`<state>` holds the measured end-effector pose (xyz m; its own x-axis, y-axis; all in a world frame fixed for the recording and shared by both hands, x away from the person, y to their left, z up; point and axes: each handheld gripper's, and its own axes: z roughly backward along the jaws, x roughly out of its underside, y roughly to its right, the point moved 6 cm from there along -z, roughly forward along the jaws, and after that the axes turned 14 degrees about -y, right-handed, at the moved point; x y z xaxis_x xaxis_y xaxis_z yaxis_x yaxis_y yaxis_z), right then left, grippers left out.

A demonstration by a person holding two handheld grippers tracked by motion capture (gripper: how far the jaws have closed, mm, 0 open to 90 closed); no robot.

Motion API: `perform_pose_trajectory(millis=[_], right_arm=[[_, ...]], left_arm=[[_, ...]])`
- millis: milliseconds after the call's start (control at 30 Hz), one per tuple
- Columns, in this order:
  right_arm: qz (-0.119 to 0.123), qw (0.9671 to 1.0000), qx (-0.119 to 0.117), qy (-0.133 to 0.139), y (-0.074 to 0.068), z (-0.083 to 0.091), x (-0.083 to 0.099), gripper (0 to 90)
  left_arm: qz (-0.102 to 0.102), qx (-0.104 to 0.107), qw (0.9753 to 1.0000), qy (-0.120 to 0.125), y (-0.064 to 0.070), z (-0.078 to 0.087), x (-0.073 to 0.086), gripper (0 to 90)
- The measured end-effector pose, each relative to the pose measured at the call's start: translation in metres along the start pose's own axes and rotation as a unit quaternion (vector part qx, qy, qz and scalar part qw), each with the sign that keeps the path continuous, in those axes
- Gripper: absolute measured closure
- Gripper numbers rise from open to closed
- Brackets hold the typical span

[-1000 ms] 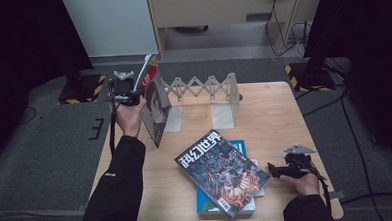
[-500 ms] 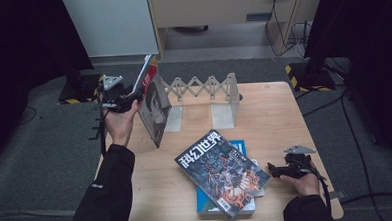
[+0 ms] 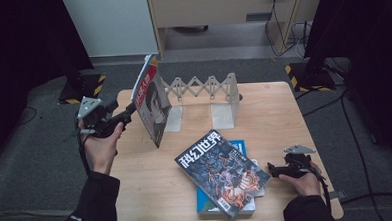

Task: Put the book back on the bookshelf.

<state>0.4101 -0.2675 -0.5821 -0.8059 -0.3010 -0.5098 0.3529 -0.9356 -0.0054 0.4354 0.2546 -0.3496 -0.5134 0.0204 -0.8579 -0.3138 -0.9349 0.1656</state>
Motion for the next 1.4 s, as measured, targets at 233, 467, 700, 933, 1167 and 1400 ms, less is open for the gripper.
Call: perform_pose_trajectory(millis=[233, 467, 700, 933, 1167, 1400], right_arm=[[0.000, 1.0000, 0.001, 0.000, 0.000, 0.000, 0.000, 0.2], [-0.002, 1.0000, -0.003, -0.001, 0.000, 0.000, -0.001, 0.5], [-0.013, 0.9999, 0.005, -0.007, 0.004, 0.004, -0.001, 11.4], [-0.018, 0.9996, 0.018, 0.009, 0.005, 0.018, -0.006, 17.8], [-0.032, 0.9984, -0.001, 0.046, -0.001, 0.034, -0.014, 21.8], [-0.025, 0.9973, -0.023, 0.065, -0.012, 0.046, -0.020, 24.6]], left_arm=[[0.010, 0.029, 0.9991, -0.031, 0.005, -0.006, 0.041, 28.0], [-0.007, 0.040, 0.9969, -0.068, 0.010, -0.025, 0.073, 28.0], [-0.018, 0.052, 0.9949, -0.084, 0.013, -0.035, 0.095, 27.7], [-0.034, 0.078, 0.9924, -0.089, 0.020, -0.045, 0.122, 26.6], [-0.036, 0.117, 0.9866, -0.109, 0.037, -0.060, 0.140, 26.8], [-0.040, 0.132, 0.9819, -0.130, 0.051, -0.070, 0.151, 26.8]])
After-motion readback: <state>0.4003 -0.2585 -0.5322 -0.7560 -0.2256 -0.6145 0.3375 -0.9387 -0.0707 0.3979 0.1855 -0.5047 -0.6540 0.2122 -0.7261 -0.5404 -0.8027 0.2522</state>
